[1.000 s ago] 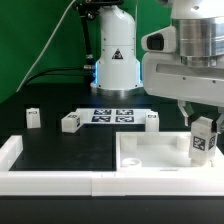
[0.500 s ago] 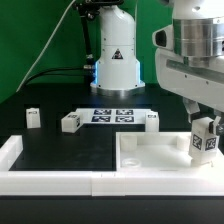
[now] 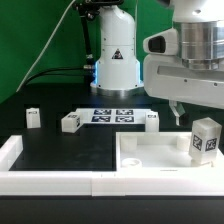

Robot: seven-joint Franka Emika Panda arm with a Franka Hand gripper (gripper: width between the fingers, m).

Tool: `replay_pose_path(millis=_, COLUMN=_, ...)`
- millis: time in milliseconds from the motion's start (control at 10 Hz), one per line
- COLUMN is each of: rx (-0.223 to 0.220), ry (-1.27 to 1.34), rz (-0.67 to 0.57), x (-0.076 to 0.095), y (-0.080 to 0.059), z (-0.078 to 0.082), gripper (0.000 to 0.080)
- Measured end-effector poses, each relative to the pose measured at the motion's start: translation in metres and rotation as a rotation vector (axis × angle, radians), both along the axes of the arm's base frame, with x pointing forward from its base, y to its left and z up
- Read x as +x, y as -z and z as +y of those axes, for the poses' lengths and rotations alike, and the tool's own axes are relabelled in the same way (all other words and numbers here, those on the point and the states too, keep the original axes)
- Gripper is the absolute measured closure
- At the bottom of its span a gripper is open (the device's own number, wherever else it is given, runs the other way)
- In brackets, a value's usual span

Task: Assemble one leg

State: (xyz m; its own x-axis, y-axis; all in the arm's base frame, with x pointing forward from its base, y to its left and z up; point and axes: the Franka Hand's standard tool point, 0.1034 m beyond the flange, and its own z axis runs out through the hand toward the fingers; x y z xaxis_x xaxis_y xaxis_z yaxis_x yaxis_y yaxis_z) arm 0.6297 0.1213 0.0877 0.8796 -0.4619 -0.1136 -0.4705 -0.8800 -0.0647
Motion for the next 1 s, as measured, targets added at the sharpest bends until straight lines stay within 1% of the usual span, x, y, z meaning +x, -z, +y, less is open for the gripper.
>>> replay_pose_path(millis=300, rx=0.021, ry=-0.403, rz=-0.046, x=0.0037, y=-0.0017, z=0.0003, gripper=0.0150)
replay_pose_path(millis=400, rx=0.027, ry=-0.499, rz=-0.056, x=0.0039, y=-0.0016, z=-0.0005, gripper=0.0150)
replay_pose_path(millis=500, rx=0.038, ry=-0.688, rz=-0.075, x=0.0040, y=-0.0014, z=-0.0026, gripper=0.0150)
replay_pose_path(millis=600, rx=0.044, ry=-0.763, rz=-0.081, x=0.0036, y=-0.0012, z=-0.0029, gripper=0.0150)
replay_pose_path(millis=700, rx=0.046, ry=-0.781, rz=-0.083, x=0.0034, y=-0.0009, z=-0.0030, gripper=0.0177)
replay_pose_path(millis=800, rx=0.045, ry=-0.777, rz=-0.082, x=0.0033, y=-0.0008, z=-0.0030, gripper=0.0177)
replay_pose_path(millis=900, rx=0.045, ry=-0.777, rz=-0.082, x=0.0032, y=-0.0007, z=-0.0031, gripper=0.0350)
replay_pose_path(millis=1000, rx=0.045, ry=-0.777, rz=-0.082, x=0.0032, y=-0.0006, z=-0.0031, gripper=0.0350)
